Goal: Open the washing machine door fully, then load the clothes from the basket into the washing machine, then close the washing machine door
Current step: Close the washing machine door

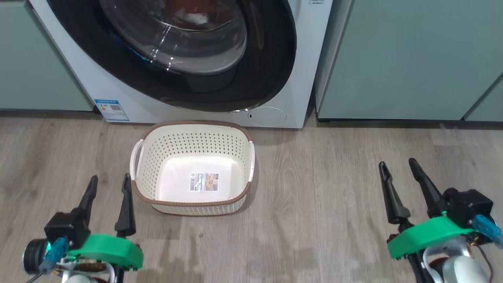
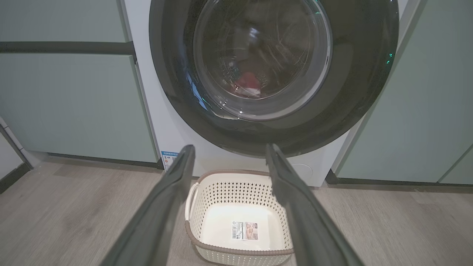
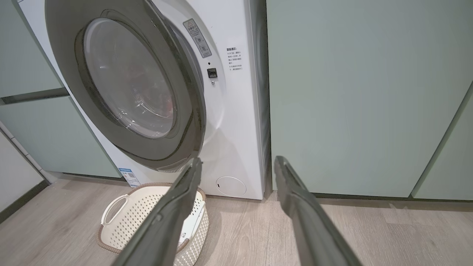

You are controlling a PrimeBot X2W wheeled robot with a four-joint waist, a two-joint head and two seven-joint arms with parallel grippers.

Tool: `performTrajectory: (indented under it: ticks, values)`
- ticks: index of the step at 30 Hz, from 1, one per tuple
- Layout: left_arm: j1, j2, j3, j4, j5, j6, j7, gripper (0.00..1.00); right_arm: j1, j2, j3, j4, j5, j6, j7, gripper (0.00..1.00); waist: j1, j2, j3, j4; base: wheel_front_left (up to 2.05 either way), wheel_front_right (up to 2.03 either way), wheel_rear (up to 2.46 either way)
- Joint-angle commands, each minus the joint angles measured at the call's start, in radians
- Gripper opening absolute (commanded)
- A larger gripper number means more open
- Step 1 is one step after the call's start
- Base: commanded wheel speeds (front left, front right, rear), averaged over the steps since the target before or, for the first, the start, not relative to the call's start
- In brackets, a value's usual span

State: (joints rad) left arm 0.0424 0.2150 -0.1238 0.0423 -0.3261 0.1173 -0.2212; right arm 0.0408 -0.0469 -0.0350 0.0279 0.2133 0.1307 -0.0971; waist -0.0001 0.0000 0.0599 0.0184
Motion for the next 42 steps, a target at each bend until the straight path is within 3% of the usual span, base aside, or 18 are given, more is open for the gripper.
performTrajectory:
  ticks: [1,2,3,9,15,30,42]
  values:
    - [-0.049,0.023,0.034,-0.032,-0.001,0.003,-0.003,1.0,-0.029,-0.003,0.016,-0.032,0.011,0.0,-0.011,0.56,0.0001,0.0,0.002,0.002,0.0,0.0,0.0]
    - [-0.051,0.023,0.033,-0.032,-0.002,0.003,-0.004,1.0,-0.031,-0.003,0.014,-0.031,0.013,0.0,-0.012,0.32,0.0001,0.0,0.004,0.004,0.0,0.0,0.0]
    - [-0.054,0.023,0.033,-0.033,-0.003,0.003,-0.005,1.0,-0.033,-0.003,0.013,-0.03,0.014,0.0,-0.012,0.0,0.0001,0.0,0.008,0.006,0.0,0.0,0.0]
    - [-0.076,0.023,0.03,-0.037,-0.005,0.001,-0.011,1.0,-0.093,-0.003,0.021,-0.001,0.005,0.0,-0.013,0.0,0.0001,0.0,0.035,0.025,0.0,0.0,0.0]
    - [-0.116,0.013,0.027,-0.045,-0.015,-0.004,-0.017,1.0,-0.25,-0.003,0.081,0.086,-0.033,0.0,-0.023,0.0,0.0001,0.0,0.086,0.059,0.0,0.0,0.0]
    - [-0.312,-0.034,-0.006,-0.014,-0.003,-0.058,-0.039,1.0,-0.77,-0.003,0.233,0.498,-0.045,0.0,-0.077,0.0,0.0001,0.0,0.294,0.183,0.0,0.0,0.0]
    - [-0.369,-0.093,0.029,-0.012,0.025,-0.103,-0.04,1.0,-0.998,-0.007,0.243,0.738,-0.035,0.0,-0.145,0.0,0.0001,0.0,0.36,0.218,0.0,0.0,0.0]
